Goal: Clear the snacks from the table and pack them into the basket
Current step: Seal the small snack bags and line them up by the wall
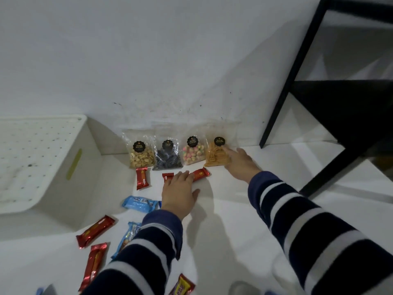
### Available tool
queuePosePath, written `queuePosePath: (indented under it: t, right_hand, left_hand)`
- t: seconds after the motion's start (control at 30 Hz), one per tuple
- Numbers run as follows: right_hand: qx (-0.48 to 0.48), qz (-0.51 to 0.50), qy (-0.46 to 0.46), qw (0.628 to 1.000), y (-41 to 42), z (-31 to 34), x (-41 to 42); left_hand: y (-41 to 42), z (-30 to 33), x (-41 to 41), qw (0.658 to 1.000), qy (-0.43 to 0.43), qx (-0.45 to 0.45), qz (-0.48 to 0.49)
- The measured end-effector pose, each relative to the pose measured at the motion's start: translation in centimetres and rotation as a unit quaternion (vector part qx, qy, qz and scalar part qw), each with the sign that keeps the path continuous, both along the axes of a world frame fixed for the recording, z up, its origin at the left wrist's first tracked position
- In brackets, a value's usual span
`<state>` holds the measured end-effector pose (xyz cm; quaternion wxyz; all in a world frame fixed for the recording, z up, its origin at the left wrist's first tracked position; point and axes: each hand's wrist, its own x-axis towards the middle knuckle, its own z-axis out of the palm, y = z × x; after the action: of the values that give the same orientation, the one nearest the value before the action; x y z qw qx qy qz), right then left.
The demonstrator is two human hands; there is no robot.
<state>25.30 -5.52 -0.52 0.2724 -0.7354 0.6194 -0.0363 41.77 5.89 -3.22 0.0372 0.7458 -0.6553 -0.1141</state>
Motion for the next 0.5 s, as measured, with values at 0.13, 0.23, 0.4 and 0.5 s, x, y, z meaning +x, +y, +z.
queuePosePath:
  t: [0.13, 0.23, 0.4, 0.5]
  right_hand:
    - [0.011, 0.057, 0.105, 0.993, 5.9, 3.4, -1.2]
    - [0.019, 0.075, 0.121, 0.99, 10.5, 5.4, -1.8]
    - [0.009, 0.101, 0.129, 0.986, 17.3, 8.4, -2.6]
    - [-0.002, 0.121, 0.122, 0.985, 20.7, 9.7, -2.8]
  left_hand:
    - [2.8, 3.3, -0.4, 1.0, 0.009, 0.012, -0.015]
    - [5.9, 5.6, -0.9, 0.999, 0.038, 0.025, -0.012]
    - [11.7, 8.5, -1.8, 0.998, 0.065, 0.022, -0.004]
    - [15.3, 9.8, -2.1, 0.998, 0.065, 0.008, 0.003]
